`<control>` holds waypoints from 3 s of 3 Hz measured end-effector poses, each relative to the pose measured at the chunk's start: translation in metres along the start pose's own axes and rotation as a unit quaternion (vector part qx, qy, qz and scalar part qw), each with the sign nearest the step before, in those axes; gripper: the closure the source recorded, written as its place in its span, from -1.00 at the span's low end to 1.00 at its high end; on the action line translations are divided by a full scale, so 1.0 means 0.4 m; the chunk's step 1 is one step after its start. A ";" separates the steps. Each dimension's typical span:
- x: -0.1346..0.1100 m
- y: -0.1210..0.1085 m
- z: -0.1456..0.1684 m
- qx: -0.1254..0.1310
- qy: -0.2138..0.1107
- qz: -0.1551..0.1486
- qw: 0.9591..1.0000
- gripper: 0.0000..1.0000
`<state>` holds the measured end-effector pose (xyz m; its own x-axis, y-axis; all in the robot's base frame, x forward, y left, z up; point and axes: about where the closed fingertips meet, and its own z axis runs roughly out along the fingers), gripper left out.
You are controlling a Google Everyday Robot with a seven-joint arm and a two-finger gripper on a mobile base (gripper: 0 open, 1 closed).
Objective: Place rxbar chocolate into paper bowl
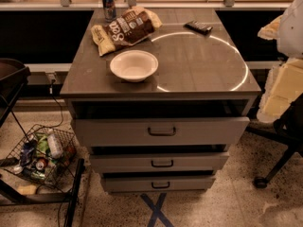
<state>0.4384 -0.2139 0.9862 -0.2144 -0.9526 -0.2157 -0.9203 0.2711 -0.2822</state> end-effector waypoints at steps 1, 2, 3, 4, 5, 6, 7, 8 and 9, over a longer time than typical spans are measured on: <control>-0.001 -0.003 -0.002 0.004 -0.001 0.001 1.000 -1.00; 0.004 -0.040 0.009 0.027 -0.024 0.017 0.999 -1.00; 0.070 -0.175 0.065 0.088 -0.114 0.091 0.985 -1.00; 0.099 -0.295 0.101 0.135 -0.196 0.129 0.963 -1.00; 0.110 -0.452 0.120 0.190 -0.280 0.163 0.927 -1.00; 0.116 -0.548 0.142 0.208 -0.316 0.185 0.907 -1.00; 0.116 -0.548 0.142 0.207 -0.316 0.185 0.907 -1.00; 0.090 -0.587 0.172 0.219 -0.332 0.194 0.897 -1.00; 0.040 -0.672 0.239 0.220 -0.361 0.201 0.884 -1.00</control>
Offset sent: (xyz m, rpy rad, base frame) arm 0.0895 -0.0384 0.0027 0.2522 -0.3139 -0.1663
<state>0.7138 -0.2887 0.9691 -0.0836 -0.4739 -0.8766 -0.5671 0.7460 -0.3492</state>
